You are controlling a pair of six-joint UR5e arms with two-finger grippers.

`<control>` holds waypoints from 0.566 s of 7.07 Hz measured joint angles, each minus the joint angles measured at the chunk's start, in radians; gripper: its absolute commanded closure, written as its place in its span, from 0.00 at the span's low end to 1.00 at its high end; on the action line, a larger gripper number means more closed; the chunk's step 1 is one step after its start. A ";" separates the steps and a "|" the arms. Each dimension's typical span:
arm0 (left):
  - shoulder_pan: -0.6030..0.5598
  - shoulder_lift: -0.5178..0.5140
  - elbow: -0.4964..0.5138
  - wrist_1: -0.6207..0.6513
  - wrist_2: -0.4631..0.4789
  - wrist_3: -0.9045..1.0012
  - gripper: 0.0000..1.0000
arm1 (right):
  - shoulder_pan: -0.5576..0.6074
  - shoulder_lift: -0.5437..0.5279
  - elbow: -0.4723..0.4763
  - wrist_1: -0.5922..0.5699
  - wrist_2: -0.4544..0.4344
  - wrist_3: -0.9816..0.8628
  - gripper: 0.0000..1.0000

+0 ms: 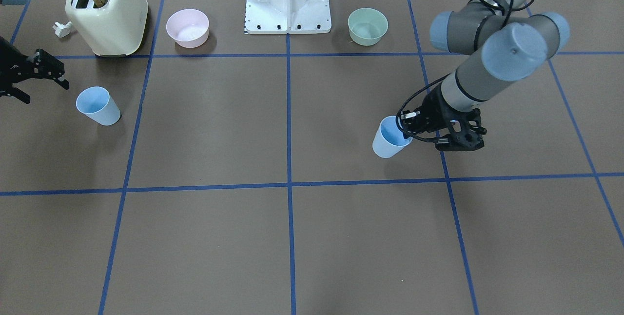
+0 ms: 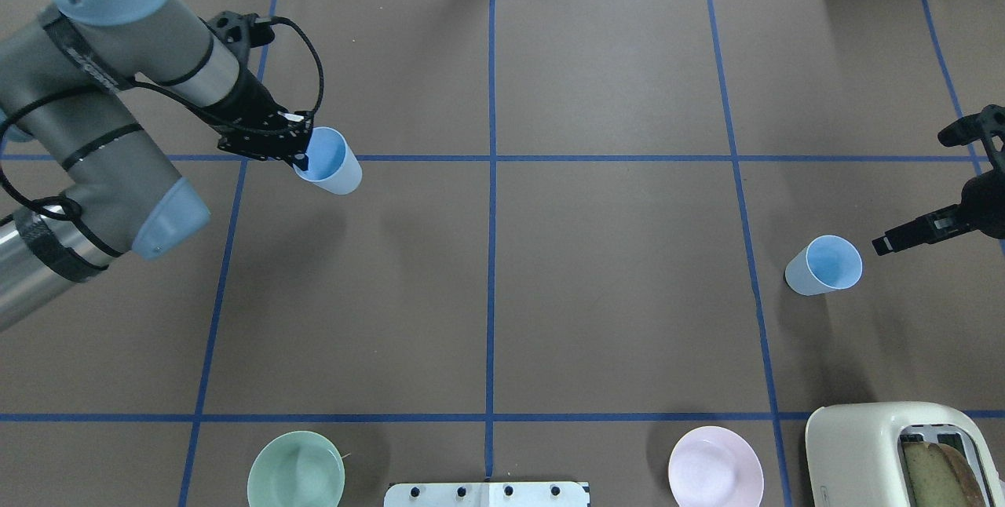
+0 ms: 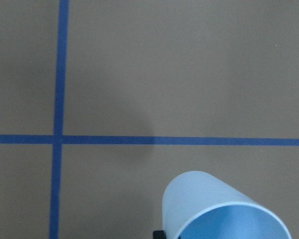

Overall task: Stack blue cups with both arms
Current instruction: 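Carry the cup to center with the left gripper while the right grasps the other cup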

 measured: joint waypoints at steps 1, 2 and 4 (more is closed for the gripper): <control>0.041 -0.030 -0.007 0.001 0.023 -0.062 1.00 | -0.001 0.024 -0.013 -0.002 -0.001 0.015 0.03; 0.068 -0.051 -0.008 0.001 0.033 -0.093 1.00 | -0.003 0.044 -0.027 -0.004 -0.001 0.021 0.03; 0.118 -0.086 -0.003 0.001 0.063 -0.120 1.00 | -0.024 0.084 -0.061 -0.005 -0.023 0.036 0.04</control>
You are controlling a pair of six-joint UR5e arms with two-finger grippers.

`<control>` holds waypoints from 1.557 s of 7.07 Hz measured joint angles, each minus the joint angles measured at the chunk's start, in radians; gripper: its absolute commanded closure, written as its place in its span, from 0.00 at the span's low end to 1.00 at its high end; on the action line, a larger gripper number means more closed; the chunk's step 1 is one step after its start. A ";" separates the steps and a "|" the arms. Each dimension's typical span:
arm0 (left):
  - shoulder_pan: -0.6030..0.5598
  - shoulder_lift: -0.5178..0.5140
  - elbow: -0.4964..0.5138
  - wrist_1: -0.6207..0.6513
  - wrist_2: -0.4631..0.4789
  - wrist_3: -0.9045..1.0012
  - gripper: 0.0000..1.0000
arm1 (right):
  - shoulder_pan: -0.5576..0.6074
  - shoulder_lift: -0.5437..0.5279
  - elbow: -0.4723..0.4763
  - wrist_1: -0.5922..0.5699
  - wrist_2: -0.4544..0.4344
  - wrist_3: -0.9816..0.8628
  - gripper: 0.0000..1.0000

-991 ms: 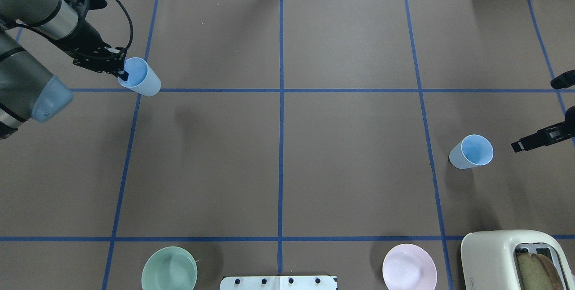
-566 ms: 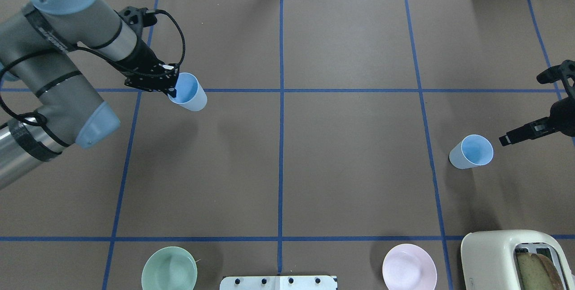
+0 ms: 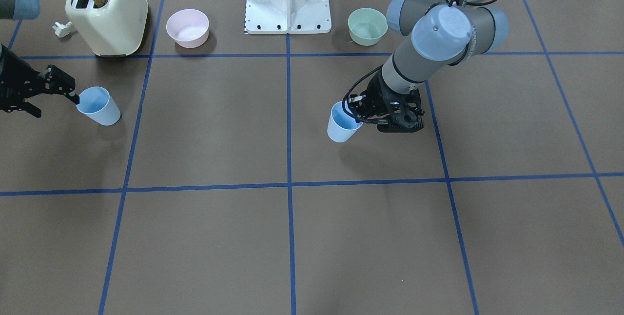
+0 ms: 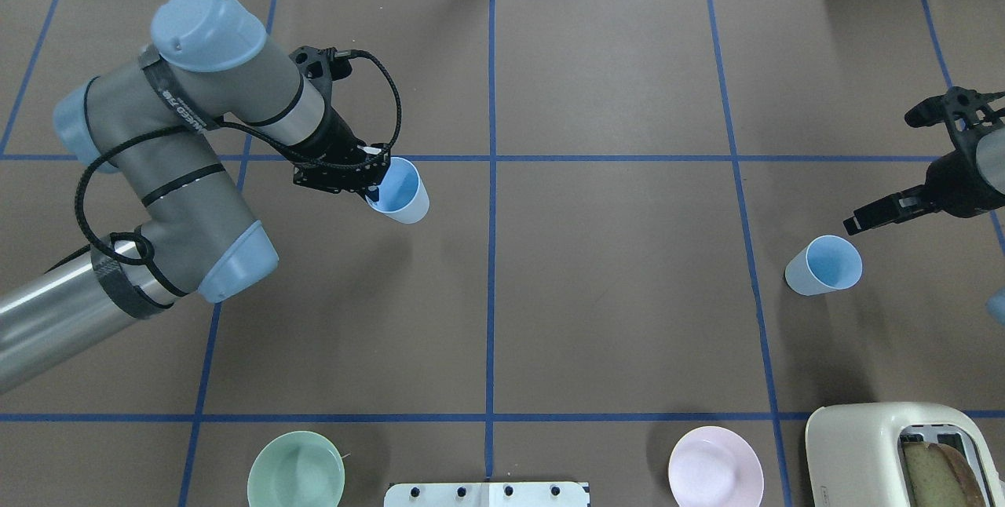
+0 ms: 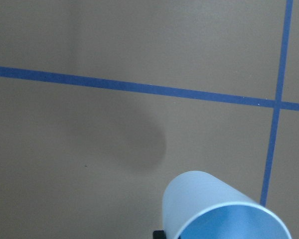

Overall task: Stack blue cups with both arms
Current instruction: 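Carry the cup to center with the left gripper while the right grasps the other cup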

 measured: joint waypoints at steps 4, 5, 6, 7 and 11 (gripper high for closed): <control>0.083 -0.080 0.034 0.000 0.038 -0.029 1.00 | -0.067 -0.005 -0.007 0.000 -0.049 0.011 0.12; 0.089 -0.092 0.041 0.000 0.038 -0.030 1.00 | -0.074 -0.008 -0.006 0.000 -0.051 0.011 0.13; 0.092 -0.097 0.044 0.001 0.038 -0.030 1.00 | -0.080 -0.012 -0.004 0.000 -0.052 0.010 0.14; 0.097 -0.099 0.046 0.001 0.038 -0.031 1.00 | -0.087 -0.015 -0.003 0.000 -0.052 0.010 0.37; 0.143 -0.128 0.086 0.000 0.087 -0.031 1.00 | -0.104 -0.017 -0.004 0.000 -0.052 0.010 0.86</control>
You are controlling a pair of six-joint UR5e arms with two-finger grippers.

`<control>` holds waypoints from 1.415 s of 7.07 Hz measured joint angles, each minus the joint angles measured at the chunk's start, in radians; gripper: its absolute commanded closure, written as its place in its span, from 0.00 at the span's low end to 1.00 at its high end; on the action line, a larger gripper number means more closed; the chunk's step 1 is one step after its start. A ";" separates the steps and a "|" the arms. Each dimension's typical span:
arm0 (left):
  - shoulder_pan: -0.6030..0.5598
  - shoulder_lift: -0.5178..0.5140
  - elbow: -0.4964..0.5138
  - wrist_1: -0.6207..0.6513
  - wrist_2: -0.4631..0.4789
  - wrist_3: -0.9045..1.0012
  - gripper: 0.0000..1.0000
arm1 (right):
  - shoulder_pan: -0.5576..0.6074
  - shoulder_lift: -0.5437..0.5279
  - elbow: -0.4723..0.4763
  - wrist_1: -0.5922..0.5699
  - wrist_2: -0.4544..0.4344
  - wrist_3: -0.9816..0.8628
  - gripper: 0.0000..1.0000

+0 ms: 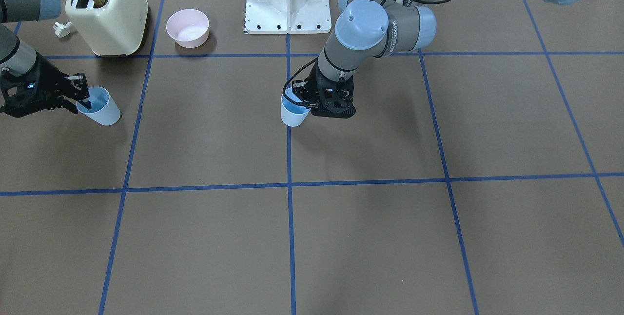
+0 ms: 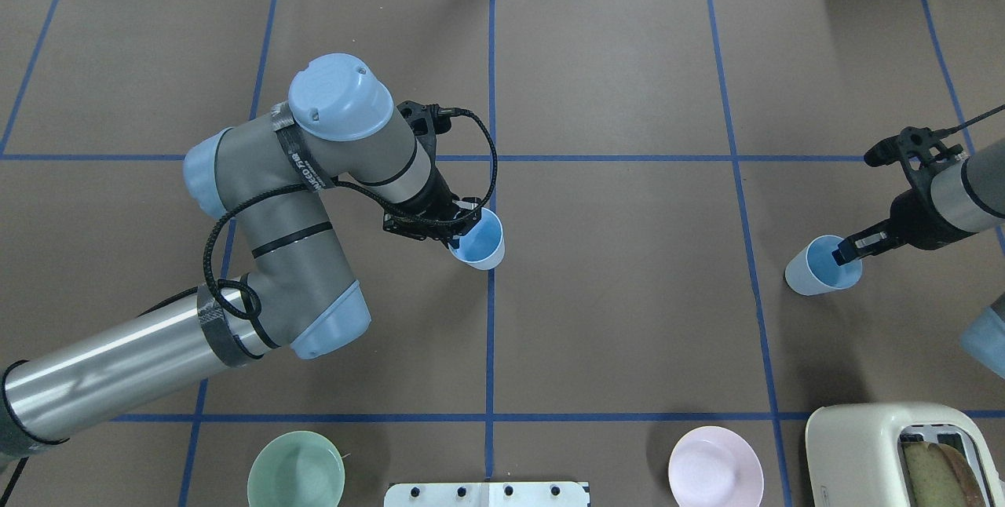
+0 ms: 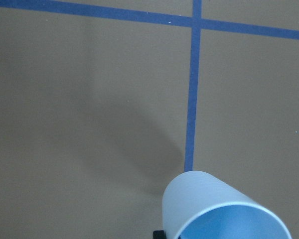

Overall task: Stack blue cups with both arms
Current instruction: 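Carry the cup to center with the left gripper while the right grasps the other cup, then set the cup down and open the left gripper while the right lifts its cup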

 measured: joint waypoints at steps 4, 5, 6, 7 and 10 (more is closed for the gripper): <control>0.008 -0.024 0.029 0.000 0.014 0.000 1.00 | -0.006 0.011 0.005 0.000 0.002 0.000 1.00; 0.008 -0.028 0.035 0.000 0.015 0.001 1.00 | -0.004 0.012 0.010 0.000 0.007 -0.001 1.00; 0.008 -0.030 0.044 0.000 0.024 0.002 1.00 | 0.003 0.015 0.017 -0.006 0.014 -0.001 1.00; 0.008 -0.034 0.057 -0.002 0.043 0.003 1.00 | 0.019 0.028 0.029 -0.035 0.025 -0.001 1.00; 0.008 -0.065 0.094 -0.006 0.061 0.005 0.66 | 0.060 0.166 0.091 -0.263 0.050 -0.001 1.00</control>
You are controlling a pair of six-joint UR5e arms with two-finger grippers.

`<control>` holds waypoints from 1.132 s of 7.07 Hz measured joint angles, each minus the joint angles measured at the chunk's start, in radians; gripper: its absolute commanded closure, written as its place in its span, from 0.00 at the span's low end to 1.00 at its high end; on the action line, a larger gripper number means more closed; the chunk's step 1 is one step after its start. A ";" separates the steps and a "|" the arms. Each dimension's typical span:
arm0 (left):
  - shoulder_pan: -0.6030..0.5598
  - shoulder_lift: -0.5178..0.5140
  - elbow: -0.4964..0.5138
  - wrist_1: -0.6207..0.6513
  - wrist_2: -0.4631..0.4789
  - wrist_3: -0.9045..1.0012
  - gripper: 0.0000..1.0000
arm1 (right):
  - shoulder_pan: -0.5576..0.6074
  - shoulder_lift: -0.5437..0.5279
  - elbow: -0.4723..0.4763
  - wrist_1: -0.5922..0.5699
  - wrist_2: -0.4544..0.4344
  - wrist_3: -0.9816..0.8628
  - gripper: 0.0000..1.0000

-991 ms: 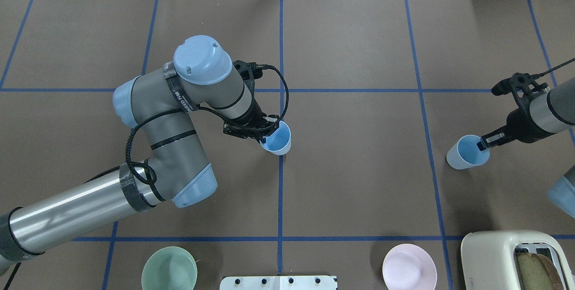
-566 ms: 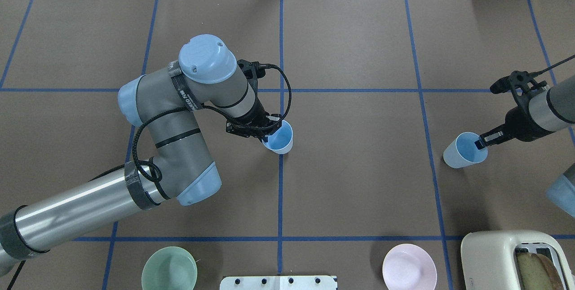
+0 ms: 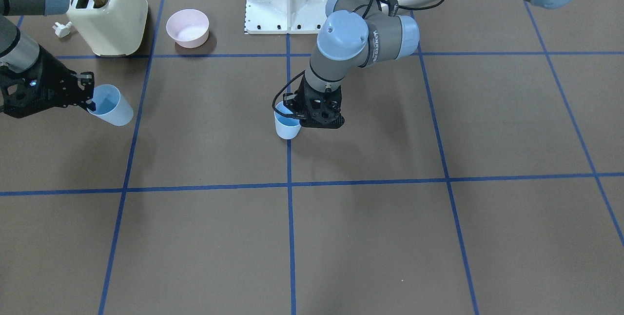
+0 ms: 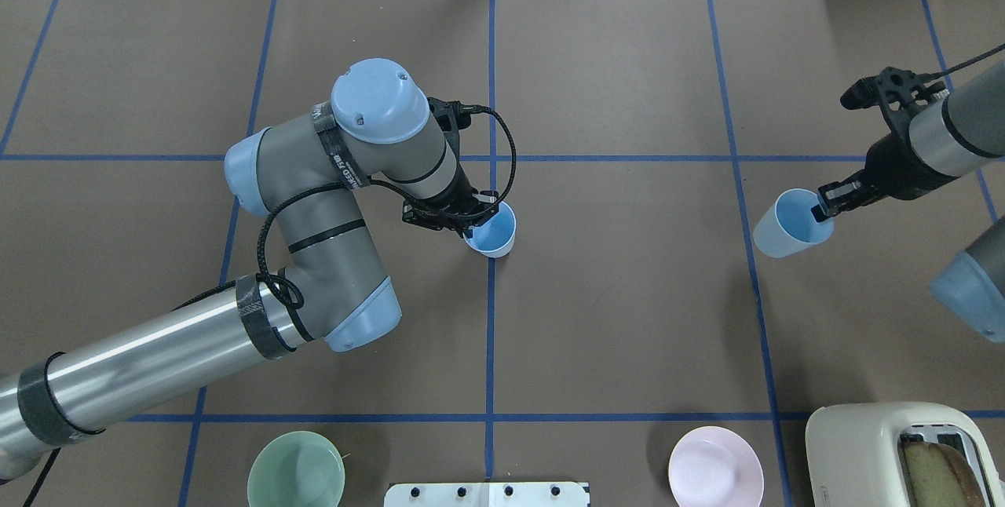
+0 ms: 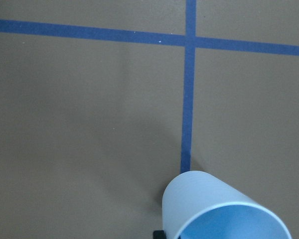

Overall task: Stack blue cups with both arms
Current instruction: 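Set the cup down and open the left gripper while the right lifts its cup, then move the right gripper's cup over the centered cup while the left arm withdraws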

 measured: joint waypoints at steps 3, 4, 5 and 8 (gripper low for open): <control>-0.001 0.001 0.003 -0.001 0.000 0.007 0.14 | 0.023 0.084 0.018 -0.090 0.023 0.000 1.00; -0.004 0.001 0.000 0.000 -0.001 0.008 0.10 | 0.032 0.115 0.020 -0.117 0.038 0.000 1.00; -0.018 0.003 -0.009 0.003 -0.012 0.009 0.10 | 0.038 0.168 0.023 -0.175 0.044 0.001 1.00; -0.146 0.064 -0.068 0.021 -0.155 0.083 0.06 | -0.018 0.339 0.021 -0.320 0.031 0.089 1.00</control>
